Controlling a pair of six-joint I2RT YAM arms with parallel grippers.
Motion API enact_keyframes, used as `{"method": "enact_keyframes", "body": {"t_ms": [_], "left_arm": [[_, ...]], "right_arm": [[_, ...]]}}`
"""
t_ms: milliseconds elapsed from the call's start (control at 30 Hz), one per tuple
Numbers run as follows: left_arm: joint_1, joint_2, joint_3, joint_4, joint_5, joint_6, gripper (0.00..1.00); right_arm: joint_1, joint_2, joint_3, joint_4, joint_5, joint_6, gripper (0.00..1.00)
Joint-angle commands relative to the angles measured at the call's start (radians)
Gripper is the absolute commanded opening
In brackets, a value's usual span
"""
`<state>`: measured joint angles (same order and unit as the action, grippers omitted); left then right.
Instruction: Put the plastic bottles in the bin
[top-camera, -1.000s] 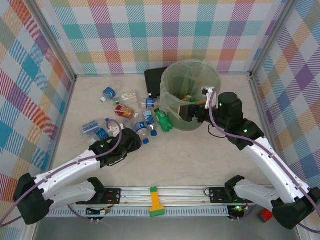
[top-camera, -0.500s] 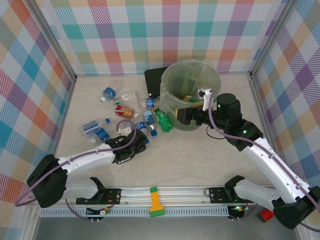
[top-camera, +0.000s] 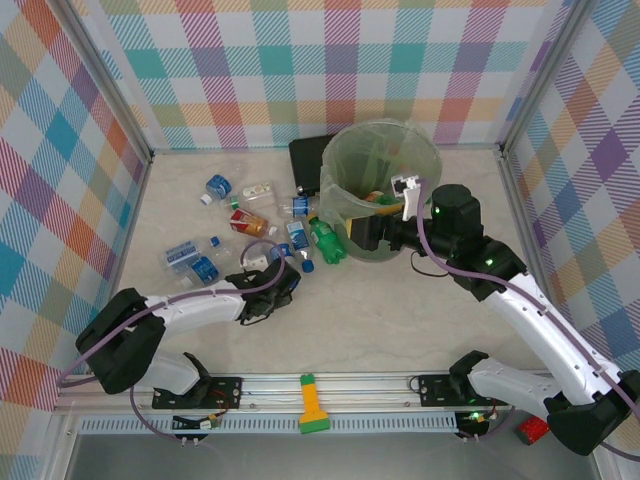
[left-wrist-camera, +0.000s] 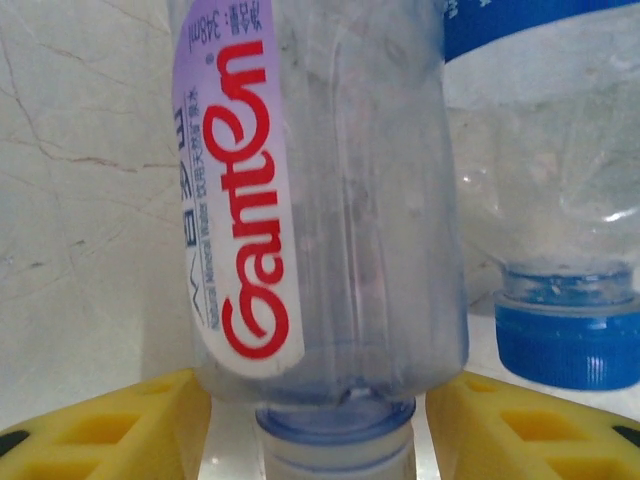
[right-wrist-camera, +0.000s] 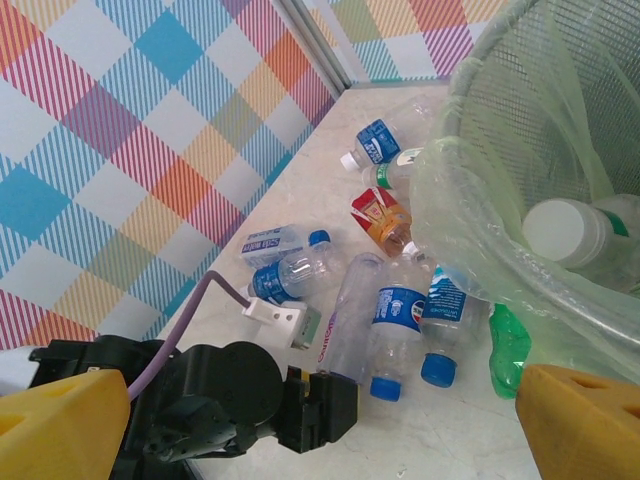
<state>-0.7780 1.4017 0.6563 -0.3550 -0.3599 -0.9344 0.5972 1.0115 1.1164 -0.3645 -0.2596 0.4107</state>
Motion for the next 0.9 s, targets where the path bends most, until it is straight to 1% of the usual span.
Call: {"method": "enact_keyframes", "body": {"t_ms": [0,67,100,133,367,467,633,867], "left_arm": [[0.016,0.022,-0.003,0.022,-0.005,0.025,0.56],[0.016,0.024,-0.005,0.027,-0.004,0.031,0.52],[0.017,0.021,-0.004,0.027,-0.008,0.035,0.47],[0.017,0.019,-0.004,0.023,-0.010,0.037,0.43],[0.018,-0.058,-0.001,-0.040,-0.035,0.056,0.32],[0.017,-0.128,0.008,-0.086,-0.049,0.079,0.31],[0.018,-0.288,0.022,-0.156,-0.067,0.115,0.32],[0.012,-0.487,0.062,-0.169,-0.028,0.301,0.33]], "right_arm": [[0.007,0.001,0.036,0.011,-0.009,-0.008,0.99],[0.009,0.002,0.035,0.013,-0.006,-0.006,0.99],[0.010,0.003,0.034,0.014,-0.009,-0.007,0.99],[0.012,0.004,0.034,0.015,-0.009,-0.006,0.99],[0.020,0.011,0.033,0.026,-0.013,-0.005,0.99],[0.021,0.019,0.031,0.043,-0.018,-0.001,0.99],[0.023,0.047,0.041,0.078,-0.061,0.016,0.99],[0.023,0.097,0.107,0.038,-0.046,0.007,0.99]]}}
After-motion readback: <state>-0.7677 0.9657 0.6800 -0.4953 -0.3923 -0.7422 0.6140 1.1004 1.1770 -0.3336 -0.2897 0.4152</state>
